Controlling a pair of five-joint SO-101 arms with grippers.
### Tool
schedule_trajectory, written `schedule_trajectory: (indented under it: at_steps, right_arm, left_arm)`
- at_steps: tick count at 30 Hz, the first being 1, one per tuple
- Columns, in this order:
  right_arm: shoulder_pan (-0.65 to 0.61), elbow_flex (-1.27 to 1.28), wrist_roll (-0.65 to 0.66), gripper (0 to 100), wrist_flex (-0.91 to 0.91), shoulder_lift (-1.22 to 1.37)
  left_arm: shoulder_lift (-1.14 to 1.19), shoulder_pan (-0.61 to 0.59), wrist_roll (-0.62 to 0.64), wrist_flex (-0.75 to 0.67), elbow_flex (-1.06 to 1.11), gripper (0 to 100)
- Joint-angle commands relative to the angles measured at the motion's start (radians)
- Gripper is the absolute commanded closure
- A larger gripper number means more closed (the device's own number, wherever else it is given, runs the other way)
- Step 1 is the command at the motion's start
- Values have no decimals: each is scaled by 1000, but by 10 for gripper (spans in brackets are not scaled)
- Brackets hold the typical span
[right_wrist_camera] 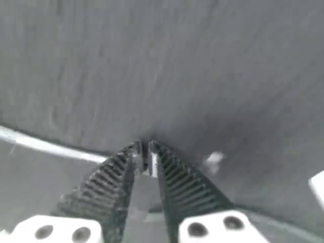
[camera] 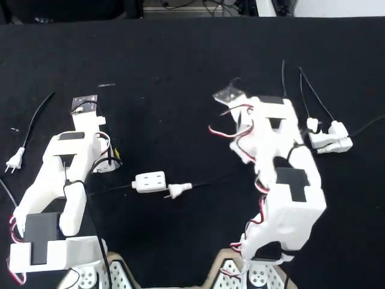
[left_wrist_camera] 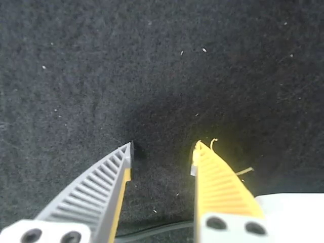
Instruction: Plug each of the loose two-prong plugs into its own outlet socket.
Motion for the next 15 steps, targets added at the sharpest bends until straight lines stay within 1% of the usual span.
schedule_trajectory:
  at_steps: [1, 4, 7, 12, 15]
  right_arm:
    - [44, -10, 75, 979, 86, -19]
    - [77, 22, 147, 988, 83, -31]
    - [115, 88, 196, 987, 80, -97]
    - [170, 200, 239, 984, 63, -329]
    - [166, 271, 238, 983, 35, -509]
  left_arm:
    - [-6, -10, 8, -14, 1, 805]
    - [-6, -10, 6, -14, 1, 805]
    - [-6, -10, 6, -14, 1, 805]
    - [-5, -10, 6, -14, -1, 805]
    - [-5, -10, 6, -14, -1, 805]
